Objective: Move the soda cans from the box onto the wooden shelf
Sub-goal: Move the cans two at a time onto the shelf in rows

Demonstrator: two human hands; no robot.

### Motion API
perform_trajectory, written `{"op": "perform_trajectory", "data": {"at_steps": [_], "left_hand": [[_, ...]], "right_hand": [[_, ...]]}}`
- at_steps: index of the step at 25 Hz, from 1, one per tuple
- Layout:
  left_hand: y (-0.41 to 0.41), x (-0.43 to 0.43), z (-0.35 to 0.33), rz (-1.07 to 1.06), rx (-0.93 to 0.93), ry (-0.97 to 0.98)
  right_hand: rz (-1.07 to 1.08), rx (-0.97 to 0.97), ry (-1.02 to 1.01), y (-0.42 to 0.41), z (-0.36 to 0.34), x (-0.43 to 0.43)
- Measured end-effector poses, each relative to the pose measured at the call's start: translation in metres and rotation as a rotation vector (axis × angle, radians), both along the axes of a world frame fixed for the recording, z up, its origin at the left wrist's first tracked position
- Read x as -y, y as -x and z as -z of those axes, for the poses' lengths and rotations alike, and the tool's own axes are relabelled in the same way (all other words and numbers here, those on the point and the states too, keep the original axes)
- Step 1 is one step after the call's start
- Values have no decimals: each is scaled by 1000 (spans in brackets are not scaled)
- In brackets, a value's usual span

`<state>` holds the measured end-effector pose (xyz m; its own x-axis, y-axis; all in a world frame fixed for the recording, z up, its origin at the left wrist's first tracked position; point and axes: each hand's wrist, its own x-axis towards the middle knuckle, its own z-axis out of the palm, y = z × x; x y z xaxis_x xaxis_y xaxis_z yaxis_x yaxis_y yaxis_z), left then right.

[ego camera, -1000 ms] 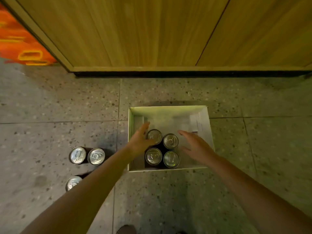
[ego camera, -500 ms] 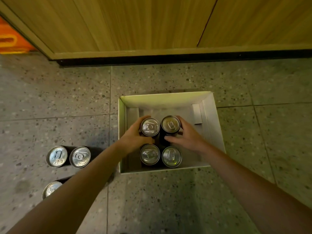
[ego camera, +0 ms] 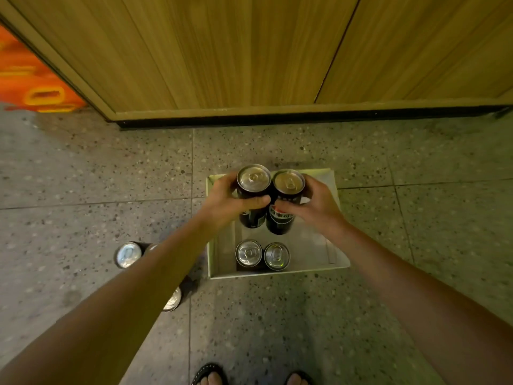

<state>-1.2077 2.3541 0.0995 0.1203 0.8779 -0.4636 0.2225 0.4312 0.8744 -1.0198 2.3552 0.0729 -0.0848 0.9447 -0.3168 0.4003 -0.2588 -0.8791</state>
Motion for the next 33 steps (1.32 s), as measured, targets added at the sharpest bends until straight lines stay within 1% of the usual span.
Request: {"op": "perform_trajectory", "data": {"at_steps": [2,4,8,12,14,16,21,24,29,33], "left_hand": [[2,-4,-83,14,17,-27],[3,-9,-171,19,45,-74],[7,-12,-364,-63,113,-138],[15,-14,-542,-106,126,-219],[17,-12,-616,-123,127,-270],[20,-11,-674,-137,120,-329],[18,-19,-787,-98,136,-432],[5,-34,-835,-96,173,-476],[-26,-81,-873,-151,167,-509],[-48,-142,-883,-222,160,-529]], "right_hand": [[28,-3,-56,3,-83,-5],[31,-48,-113,8,-171,-12],[20,-86,-187,20,-362,-21],[8,-75,-268,28,-542,-28],[4,-81,-300,31,-620,-29],[-15,-78,-339,34,-683,-31],[-20,-57,-449,32,-804,-29],[2,-41,-498,27,-847,-42],[8,19,-527,3,-887,-93],[-44,-16,-532,-18,-902,-158]]}}
